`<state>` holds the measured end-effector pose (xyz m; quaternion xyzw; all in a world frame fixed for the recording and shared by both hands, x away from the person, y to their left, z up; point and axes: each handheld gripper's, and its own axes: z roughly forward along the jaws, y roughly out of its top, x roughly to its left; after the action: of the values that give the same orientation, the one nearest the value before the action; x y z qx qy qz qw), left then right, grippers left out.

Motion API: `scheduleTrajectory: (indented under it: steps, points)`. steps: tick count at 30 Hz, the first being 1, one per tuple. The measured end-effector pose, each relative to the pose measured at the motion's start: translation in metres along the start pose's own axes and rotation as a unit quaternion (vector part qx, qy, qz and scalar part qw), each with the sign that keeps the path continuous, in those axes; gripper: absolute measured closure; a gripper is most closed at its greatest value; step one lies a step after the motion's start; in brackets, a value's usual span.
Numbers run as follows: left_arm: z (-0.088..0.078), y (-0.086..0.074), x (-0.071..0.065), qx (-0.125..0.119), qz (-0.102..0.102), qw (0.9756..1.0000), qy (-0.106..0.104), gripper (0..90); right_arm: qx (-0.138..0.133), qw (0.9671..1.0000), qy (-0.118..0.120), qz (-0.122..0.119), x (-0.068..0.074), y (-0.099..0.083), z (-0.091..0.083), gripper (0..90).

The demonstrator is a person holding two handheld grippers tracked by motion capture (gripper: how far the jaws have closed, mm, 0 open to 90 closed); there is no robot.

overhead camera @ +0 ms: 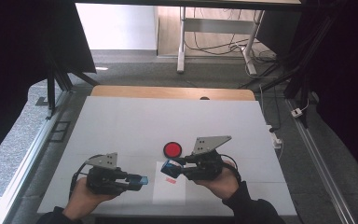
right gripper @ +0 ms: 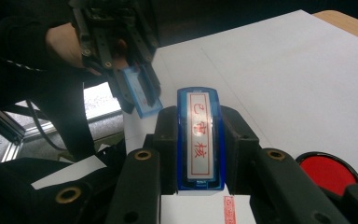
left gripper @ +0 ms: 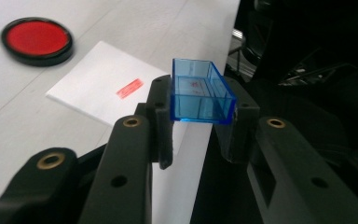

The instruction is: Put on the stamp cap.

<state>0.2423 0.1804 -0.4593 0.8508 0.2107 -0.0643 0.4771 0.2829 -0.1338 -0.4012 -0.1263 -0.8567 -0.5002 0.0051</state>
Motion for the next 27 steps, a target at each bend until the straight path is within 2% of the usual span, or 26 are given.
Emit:
scheduleTrajectory:
  steps: [6,14,23,27]
  points:
    - [0.013,0.011,0.005,0.009,0.02,0.9993,-0.031,68.4,-0.002,0.9999,0.011,-0.001,0.001,0.001,0.0,71.0]
    - [0.028,0.022,0.012,0.012,0.032,0.9968,-0.072,68.5,-0.009,0.9995,0.029,-0.009,0.005,0.005,0.0,71.0]
    - [0.041,0.032,0.012,0.018,0.063,0.9924,-0.104,68.6,-0.004,0.9983,0.055,-0.019,0.01,0.006,0.005,71.0]
    - [0.044,0.035,0.011,0.019,0.079,0.9905,-0.111,68.6,-0.001,0.9977,0.064,-0.02,0.012,0.006,0.008,71.0]
